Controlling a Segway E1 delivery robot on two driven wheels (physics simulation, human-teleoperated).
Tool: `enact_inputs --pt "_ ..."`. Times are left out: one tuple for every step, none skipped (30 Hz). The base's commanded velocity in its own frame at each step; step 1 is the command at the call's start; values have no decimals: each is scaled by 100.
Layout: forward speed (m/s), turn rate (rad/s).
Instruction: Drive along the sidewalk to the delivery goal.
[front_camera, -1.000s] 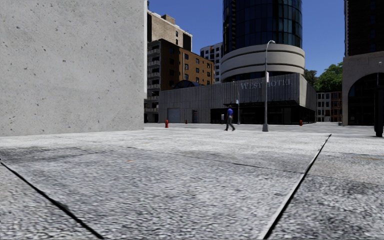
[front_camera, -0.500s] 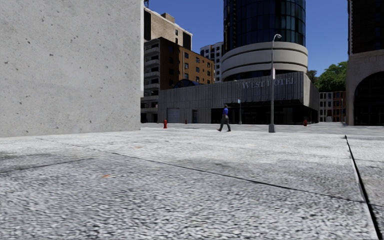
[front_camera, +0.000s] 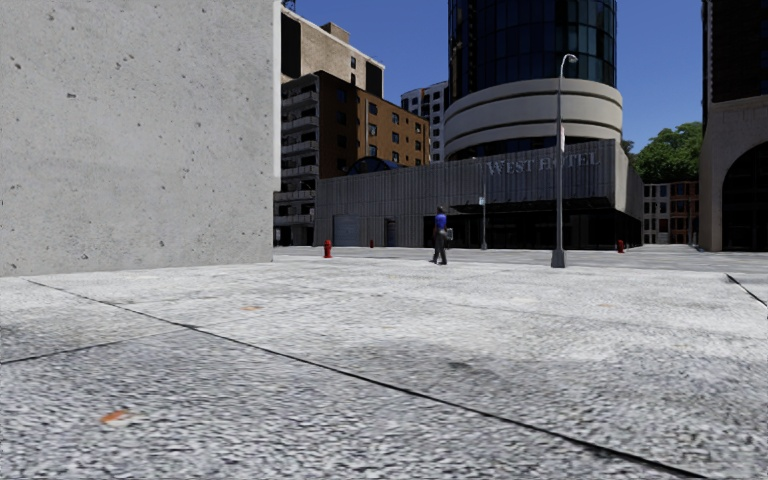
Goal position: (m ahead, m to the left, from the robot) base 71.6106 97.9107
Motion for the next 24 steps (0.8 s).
enact_inputs --pt "200 0" --pt "200 0" --pt "200 0" --pt "200 0" --pt "200 0" --pt "200 0" --pt "200 0" --pt "200 0" --pt "200 0" --pt "200 0" --pt "200 0" --pt "200 0" --pt "200 0" --pt "200 0" --pt "200 0" --pt "200 0" --pt "200 0" --pt "200 0" --pt "200 0" --pt "200 0" --pt "200 0" --pt "200 0" --pt "200 0" --pt "200 0"
